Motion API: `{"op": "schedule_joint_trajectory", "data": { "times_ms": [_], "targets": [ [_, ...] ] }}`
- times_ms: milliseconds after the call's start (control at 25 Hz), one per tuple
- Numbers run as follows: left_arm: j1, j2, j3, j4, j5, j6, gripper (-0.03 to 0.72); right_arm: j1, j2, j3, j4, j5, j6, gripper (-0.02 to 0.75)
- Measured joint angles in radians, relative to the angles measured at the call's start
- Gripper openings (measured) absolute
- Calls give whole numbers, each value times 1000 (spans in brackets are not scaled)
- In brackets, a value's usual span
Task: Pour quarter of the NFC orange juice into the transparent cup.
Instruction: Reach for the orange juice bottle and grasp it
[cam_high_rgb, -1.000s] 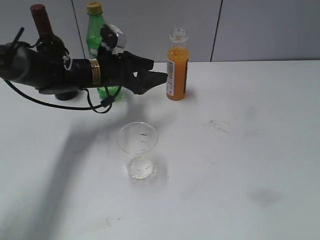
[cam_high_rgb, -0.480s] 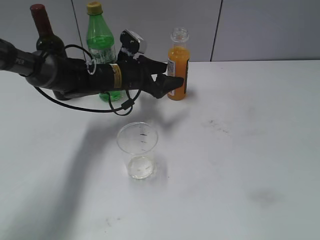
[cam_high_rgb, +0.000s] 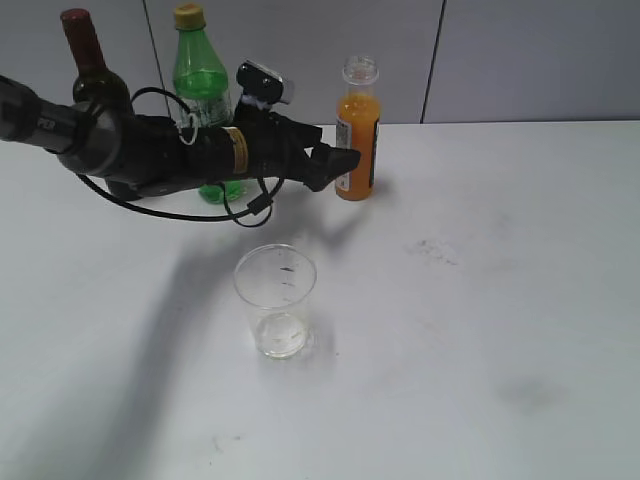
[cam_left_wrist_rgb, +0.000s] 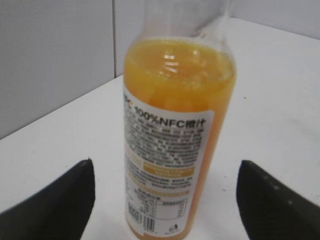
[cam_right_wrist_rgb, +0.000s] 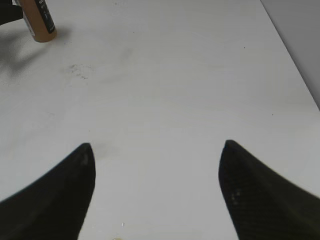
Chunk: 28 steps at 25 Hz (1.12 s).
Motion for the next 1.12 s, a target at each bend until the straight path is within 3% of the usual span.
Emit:
{"op": "schedule_joint_trajectory", "data": {
  "times_ms": [600,1120],
  "targets": [
    [-65,0,-113,-2,181,-87,682,0,0,0,0,-1,1,589],
    [-102,90,-197,-27,186,-98,678,0,0,0,-1,-1,0,589]
  ]
}}
